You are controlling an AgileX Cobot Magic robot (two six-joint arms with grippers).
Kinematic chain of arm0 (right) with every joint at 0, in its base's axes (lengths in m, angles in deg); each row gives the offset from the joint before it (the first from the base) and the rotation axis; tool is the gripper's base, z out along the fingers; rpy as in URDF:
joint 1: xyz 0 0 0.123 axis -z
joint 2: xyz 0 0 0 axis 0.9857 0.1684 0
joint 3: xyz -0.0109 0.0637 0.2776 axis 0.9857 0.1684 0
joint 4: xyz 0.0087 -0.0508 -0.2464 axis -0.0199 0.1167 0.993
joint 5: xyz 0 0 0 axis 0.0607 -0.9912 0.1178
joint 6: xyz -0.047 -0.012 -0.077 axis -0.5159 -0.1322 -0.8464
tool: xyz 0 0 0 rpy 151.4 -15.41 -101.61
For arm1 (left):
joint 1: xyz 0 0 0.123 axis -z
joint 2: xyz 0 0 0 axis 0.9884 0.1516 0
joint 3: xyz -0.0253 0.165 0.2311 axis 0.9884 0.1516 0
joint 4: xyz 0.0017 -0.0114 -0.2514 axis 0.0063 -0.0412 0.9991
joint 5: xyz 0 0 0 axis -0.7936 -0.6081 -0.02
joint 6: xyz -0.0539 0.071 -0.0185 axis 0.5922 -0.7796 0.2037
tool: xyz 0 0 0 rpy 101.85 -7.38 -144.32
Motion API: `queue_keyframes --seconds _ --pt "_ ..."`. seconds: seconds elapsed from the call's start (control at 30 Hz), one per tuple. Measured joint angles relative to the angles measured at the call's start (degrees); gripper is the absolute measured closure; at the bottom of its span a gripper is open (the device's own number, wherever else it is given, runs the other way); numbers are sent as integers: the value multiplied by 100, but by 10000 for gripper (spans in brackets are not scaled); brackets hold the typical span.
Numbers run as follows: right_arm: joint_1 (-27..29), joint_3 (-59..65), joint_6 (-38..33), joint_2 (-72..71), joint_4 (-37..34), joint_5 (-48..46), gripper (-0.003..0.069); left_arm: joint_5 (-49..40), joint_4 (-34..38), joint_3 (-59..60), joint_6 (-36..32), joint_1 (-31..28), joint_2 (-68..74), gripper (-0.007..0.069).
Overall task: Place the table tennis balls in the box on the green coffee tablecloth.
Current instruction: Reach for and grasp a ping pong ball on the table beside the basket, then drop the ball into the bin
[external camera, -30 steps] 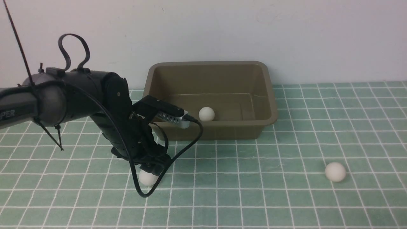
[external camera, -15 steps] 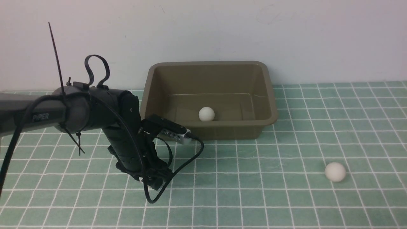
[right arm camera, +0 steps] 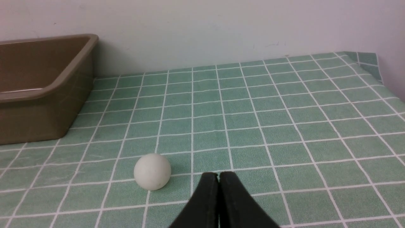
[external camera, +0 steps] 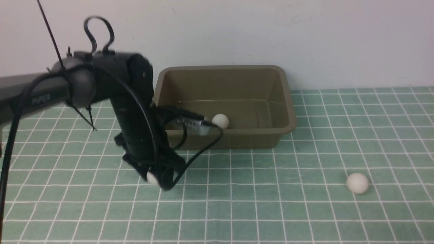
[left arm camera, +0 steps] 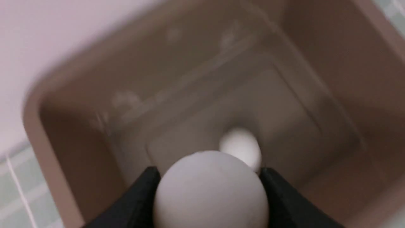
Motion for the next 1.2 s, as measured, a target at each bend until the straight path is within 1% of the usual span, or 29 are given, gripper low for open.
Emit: queue_keyframes --seconds 0.03,0.17,0.3,0.6,0.73,0.8,1.03,1.13,1.2 --pt "0 0 0 0 0 0 666 310 0 -2 0 0 62 279" --pt "0 0 0 0 0 0 666 1009 2 -13 0 0 346 279" --pt "0 0 0 0 0 0 666 1359 14 -13 0 0 767 279" --pt "0 0 0 0 0 0 666 1310 191 -13 0 0 1388 279" --pt "0 0 0 0 0 0 666 1299 300 -13 0 0 1479 263" --pt "0 0 0 0 0 0 666 1299 358 -13 0 0 1477 243" --pt "0 0 0 0 0 0 666 1254 460 -13 0 0 1457 139" --pt "0 0 0 0 0 0 666 966 454 -42 0 0 1355 134" --pt "0 0 0 0 0 0 666 552 358 -147 -15 0 1200 134"
